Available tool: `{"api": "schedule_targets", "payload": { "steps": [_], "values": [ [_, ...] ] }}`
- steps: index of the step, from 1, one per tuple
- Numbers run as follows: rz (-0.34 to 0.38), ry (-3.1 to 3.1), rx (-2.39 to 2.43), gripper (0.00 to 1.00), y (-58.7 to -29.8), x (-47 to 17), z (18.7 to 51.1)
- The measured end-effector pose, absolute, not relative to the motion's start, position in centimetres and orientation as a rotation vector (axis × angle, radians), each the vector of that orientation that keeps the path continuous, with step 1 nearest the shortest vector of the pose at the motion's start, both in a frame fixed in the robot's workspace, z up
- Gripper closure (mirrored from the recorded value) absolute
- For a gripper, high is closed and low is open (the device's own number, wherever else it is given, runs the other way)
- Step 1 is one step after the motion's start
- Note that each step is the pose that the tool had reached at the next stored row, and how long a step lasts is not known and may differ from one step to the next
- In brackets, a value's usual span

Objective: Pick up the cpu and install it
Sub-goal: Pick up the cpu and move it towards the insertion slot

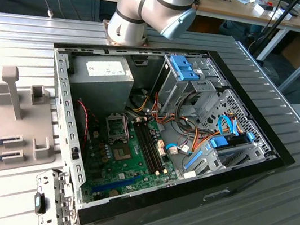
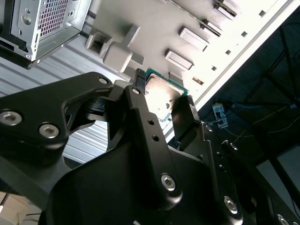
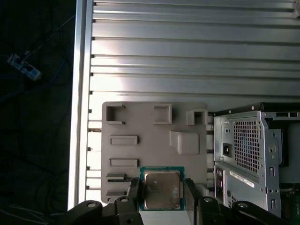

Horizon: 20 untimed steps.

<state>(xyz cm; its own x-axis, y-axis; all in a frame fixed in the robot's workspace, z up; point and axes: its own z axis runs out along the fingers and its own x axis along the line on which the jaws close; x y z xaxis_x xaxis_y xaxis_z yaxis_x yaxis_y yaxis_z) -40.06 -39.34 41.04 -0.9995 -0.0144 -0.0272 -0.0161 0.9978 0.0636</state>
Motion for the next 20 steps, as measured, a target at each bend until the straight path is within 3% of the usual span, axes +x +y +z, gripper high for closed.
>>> {"api": "schedule_targets", "payload": {
  "steps": [20],
  "values": [
    [0.098,3.113,-0.024,0.53,-39.3,-37.7,40.7]
  ]
}}
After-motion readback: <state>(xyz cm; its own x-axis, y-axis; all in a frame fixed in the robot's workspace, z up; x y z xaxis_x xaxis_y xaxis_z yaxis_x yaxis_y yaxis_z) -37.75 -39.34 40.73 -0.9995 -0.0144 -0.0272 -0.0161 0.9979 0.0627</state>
